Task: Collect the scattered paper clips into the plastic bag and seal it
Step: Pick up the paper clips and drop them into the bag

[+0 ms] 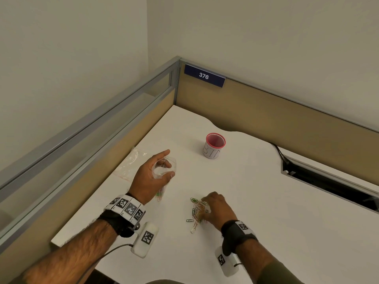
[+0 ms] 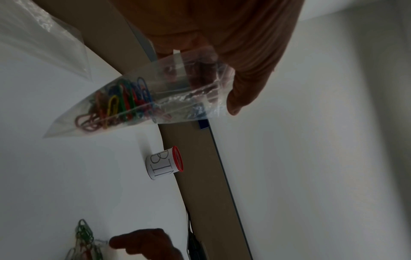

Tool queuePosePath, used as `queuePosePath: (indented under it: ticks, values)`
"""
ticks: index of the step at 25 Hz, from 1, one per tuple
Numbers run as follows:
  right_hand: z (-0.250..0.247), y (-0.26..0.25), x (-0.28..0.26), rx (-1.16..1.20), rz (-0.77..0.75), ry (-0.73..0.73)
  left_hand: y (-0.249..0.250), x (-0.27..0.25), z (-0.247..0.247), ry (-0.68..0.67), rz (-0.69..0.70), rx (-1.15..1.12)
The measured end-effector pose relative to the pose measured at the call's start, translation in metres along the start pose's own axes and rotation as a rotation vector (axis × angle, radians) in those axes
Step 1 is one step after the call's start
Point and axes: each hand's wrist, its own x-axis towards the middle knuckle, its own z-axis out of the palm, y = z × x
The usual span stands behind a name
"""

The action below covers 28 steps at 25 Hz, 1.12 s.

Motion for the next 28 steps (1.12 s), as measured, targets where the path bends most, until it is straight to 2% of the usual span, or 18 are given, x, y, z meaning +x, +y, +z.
queuePosePath:
  ticks: [2,4,8,13,17,21,25,28]
  values:
    - [-0.002,-0.001,-0.002,-0.035,0.038,-0.113,0.001,0.003,0.002,0.001,0.007,-0.004]
    - [0.003,-0.008,-0.001,-0.098,0.008,-0.154,0.0,0.006,0.004,-0.002,0.016,0.007]
    - [0.016,-0.021,0.003,-0.205,-0.076,-0.063,-0.001,0.009,0.01,-0.018,0.02,0.016]
    - [0.016,-0.025,0.009,-0.234,-0.053,-0.041,0.0,0.014,0.013,-0.035,0.015,0.026]
    - [0.005,-0.017,0.017,-0.086,0.053,-0.018,-0.002,0.02,0.015,-0.032,0.01,0.027]
    - [-0.022,-0.014,0.017,0.126,0.127,0.095,-0.005,0.023,0.019,-0.039,0.002,0.03]
    - [-0.071,-0.025,0.01,0.365,0.116,0.15,-0.009,0.025,0.024,-0.047,-0.005,0.022]
    - [-0.113,-0.045,0.004,0.432,0.026,0.235,-0.008,0.027,0.03,-0.06,-0.012,0.018]
